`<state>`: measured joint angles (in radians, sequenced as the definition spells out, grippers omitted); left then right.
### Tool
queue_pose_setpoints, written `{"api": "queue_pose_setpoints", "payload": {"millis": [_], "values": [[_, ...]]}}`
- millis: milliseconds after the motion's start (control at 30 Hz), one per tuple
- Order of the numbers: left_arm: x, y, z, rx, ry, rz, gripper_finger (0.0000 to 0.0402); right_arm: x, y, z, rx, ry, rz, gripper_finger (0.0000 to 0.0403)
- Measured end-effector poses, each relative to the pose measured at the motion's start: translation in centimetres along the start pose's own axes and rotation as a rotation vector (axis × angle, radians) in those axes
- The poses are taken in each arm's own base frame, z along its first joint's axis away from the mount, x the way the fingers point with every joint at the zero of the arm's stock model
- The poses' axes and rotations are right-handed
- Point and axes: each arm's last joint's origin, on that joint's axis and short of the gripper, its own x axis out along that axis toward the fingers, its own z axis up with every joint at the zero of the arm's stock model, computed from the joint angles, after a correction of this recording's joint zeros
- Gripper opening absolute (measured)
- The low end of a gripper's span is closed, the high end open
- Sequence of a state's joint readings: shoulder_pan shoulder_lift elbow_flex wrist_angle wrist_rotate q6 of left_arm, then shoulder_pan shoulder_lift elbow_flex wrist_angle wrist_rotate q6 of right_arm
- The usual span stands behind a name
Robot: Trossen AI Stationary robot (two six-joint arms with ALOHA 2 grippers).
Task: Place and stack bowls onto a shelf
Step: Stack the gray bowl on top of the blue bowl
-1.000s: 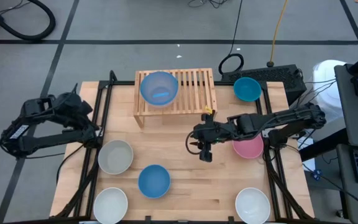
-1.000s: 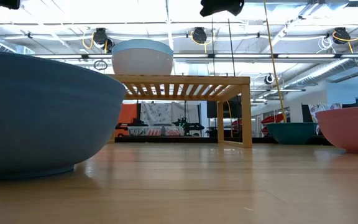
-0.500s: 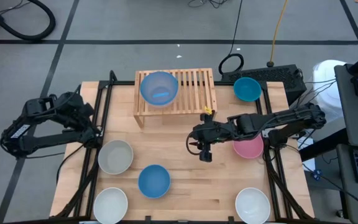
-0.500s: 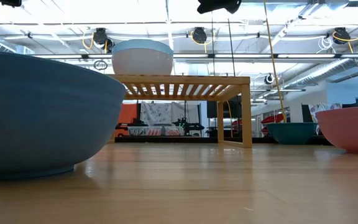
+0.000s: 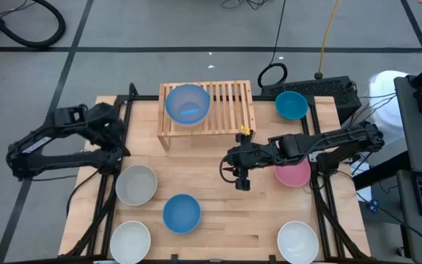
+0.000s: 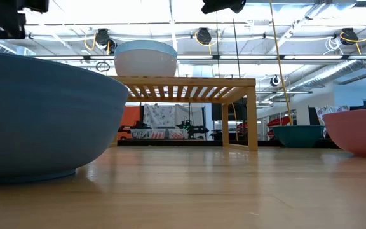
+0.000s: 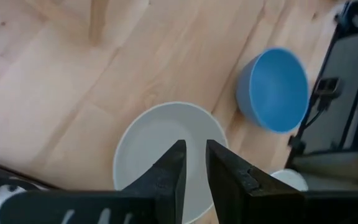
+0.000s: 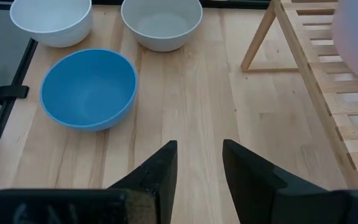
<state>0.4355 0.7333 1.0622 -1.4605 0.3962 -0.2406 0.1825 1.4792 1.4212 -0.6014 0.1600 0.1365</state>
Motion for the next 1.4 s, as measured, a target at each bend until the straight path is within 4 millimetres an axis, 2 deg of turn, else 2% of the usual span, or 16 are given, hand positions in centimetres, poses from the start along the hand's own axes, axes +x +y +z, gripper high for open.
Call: {"api": "queue_pose_setpoints", "payload": {"millis": [100,233,333,533,633,900,1033,1267,1400], "values": [[0.7,0.1,1.0,-0.038,0.046,0.012,0.0067,0.0,0.0,0.0,0.000,0.000,0.000,0.0121],[1.9,0.2,2.4,-0.249,0.101,0.036,0.0067,0.0,0.0,0.0,0.000,0.000,0.000,0.0121],[2.7,0.0,3.0,-0.342,0.146,0.057,0.0067,0.0,0.0,0.0,0.000,0.000,-0.004,0.0121],[3.9,-0.6,3.3,-0.487,0.123,0.259,0.0067,0.0,0.0,0.0,-0.021,-0.003,-0.024,0.0121],[4.0,-1.1,3.1,-0.466,0.102,0.295,0.0067,0.0,0.0,0.0,-0.024,-0.002,-0.023,0.0121],[4.8,-3.2,2.1,-0.177,0.113,0.333,0.0067,0.0,0.0,0.0,-0.050,-0.002,-0.021,0.0121],[6.5,-3.8,1.5,-0.093,0.121,0.315,0.0067,0.0,0.0,0.0,-0.050,-0.002,-0.021,0.0121],[10.3,-4.2,0.4,-0.264,0.124,0.228,0.0067,-0.4,0.0,0.1,-0.046,-0.013,-0.019,0.0121],[11.6,-4.6,-0.5,-0.367,0.118,0.195,0.0067,-1.2,-0.2,0.2,-0.044,-0.033,-0.017,0.0121]]}}
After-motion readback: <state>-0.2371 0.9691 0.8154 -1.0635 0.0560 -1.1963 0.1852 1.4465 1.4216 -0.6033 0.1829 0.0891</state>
